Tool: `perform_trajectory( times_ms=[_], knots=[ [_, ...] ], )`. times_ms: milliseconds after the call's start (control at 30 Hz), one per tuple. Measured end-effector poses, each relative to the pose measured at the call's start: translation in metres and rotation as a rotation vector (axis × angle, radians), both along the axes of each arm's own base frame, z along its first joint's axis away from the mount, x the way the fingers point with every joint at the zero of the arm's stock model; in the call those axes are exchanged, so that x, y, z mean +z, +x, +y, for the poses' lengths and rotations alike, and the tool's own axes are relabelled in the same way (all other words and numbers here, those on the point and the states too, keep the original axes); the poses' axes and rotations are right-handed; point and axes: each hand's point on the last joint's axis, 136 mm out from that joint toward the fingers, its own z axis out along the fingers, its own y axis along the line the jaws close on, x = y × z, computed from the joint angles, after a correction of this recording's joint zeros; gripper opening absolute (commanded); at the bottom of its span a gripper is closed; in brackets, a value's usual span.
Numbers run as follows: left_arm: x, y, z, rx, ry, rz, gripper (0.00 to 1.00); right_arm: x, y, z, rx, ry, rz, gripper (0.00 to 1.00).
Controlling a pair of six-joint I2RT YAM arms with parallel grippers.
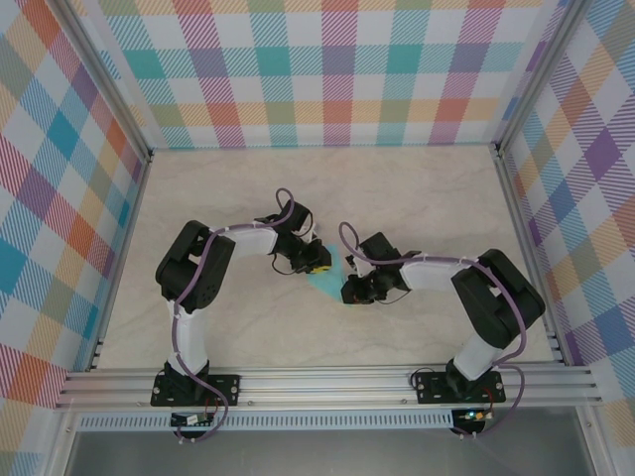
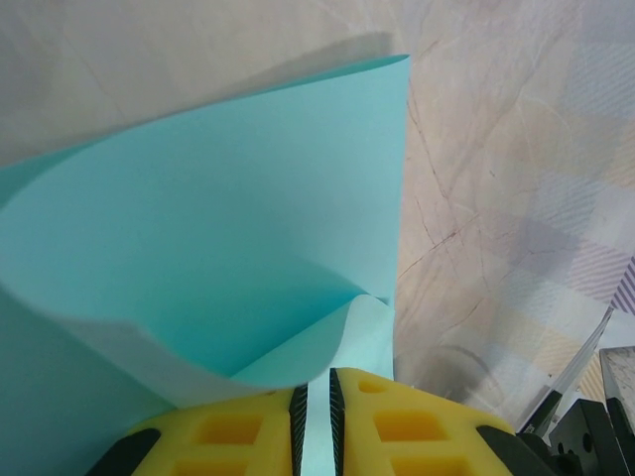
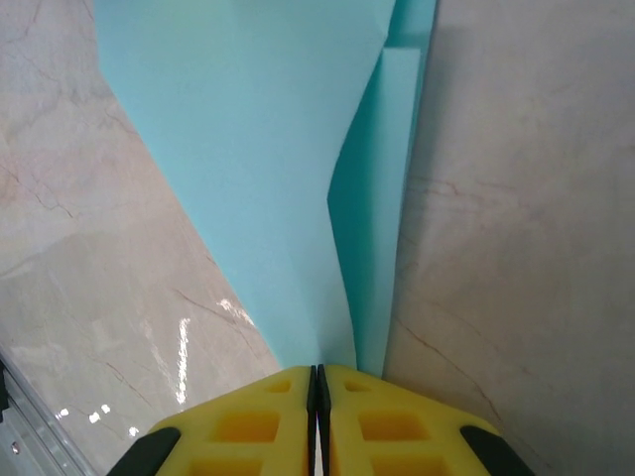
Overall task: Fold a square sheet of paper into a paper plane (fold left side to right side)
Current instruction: Fourth fold the wing at the center of the table.
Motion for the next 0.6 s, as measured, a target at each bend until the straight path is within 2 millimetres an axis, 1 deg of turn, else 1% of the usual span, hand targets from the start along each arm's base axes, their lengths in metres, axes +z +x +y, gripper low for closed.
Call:
perform_trajectory(
  times_ms=[300,400,500,600],
  knots=[
    [0.000,0.000,0.000,0.000,0.000,0.000,0.18,-0.001,-0.017,-0.013,-0.003,-0.040,0.048,0.12],
    [0.000,0.000,0.000,0.000,0.000,0.000,0.18,0.002,-0.024,-0.019,-0.005,-0.059,0.070,0.13],
    [0.000,0.000,0.000,0.000,0.000,0.000,0.18,0.013,-0.031,-0.025,-0.005,-0.071,0.082,0.14],
    [0.000,0.000,0.000,0.000,0.000,0.000,0.18,0.033,-0.025,-0.019,-0.003,-0.042,0.051,0.14]
  ],
)
